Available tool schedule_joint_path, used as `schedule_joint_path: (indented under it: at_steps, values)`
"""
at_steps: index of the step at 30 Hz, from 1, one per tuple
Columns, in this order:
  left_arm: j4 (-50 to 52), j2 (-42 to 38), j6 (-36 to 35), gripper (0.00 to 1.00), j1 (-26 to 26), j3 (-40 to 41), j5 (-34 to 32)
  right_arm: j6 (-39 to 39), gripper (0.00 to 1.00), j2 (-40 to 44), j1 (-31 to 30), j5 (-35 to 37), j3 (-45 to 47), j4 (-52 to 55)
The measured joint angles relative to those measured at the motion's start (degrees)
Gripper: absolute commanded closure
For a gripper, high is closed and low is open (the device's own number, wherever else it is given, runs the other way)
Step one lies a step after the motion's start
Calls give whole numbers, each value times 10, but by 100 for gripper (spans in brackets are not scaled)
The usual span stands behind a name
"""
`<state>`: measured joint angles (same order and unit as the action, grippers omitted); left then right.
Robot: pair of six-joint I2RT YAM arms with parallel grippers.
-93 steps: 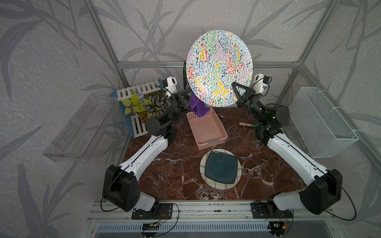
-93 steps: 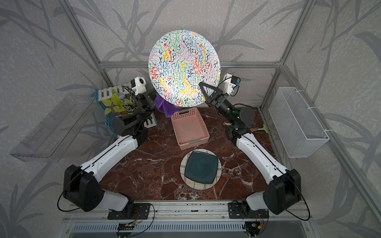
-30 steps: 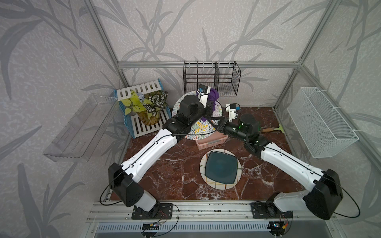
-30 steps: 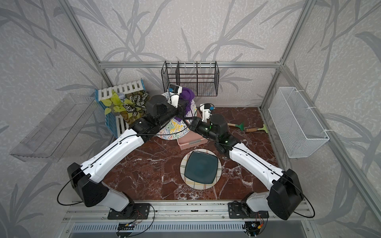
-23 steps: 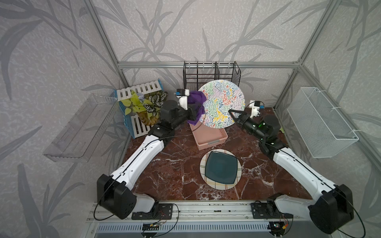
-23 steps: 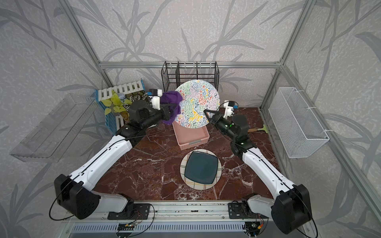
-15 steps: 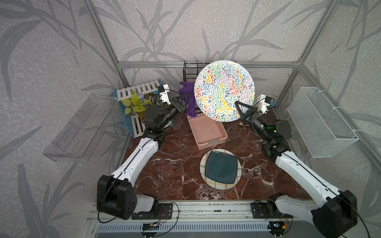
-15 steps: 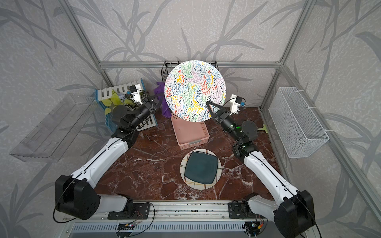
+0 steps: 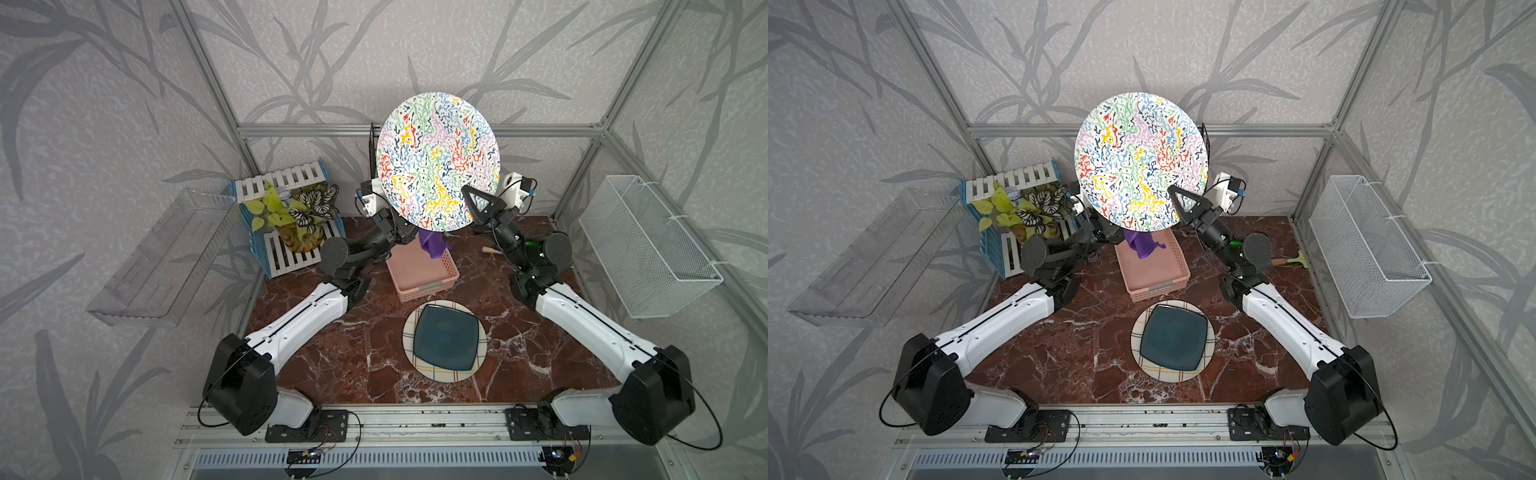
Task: Wipe the wet plate dry
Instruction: Wipe the plate with towel.
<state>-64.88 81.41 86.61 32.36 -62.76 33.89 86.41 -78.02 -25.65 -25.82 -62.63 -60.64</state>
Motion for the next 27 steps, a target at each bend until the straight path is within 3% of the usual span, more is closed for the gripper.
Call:
schedule_joint_path:
  at_steps: [8, 12, 18, 23, 27]
  values:
    - [14, 4, 2, 100, -60, -39, 6, 2, 100, -15, -53, 22, 25, -8]
    - [-9, 33, 11, 100, -29, -84, -1, -4, 100, -8, -73, 33, 31, -49]
    - [-46, 54, 25, 100, 25, -66, -7, 0, 100, -7, -33, 33, -1, -54]
    - [-16, 19, 13, 100, -35, -49, 3, 6, 100, -11, -23, 28, 2, -23]
    - [-3, -7, 5, 100, -90, -68, -1, 6, 100, -11, -59, 30, 21, -25]
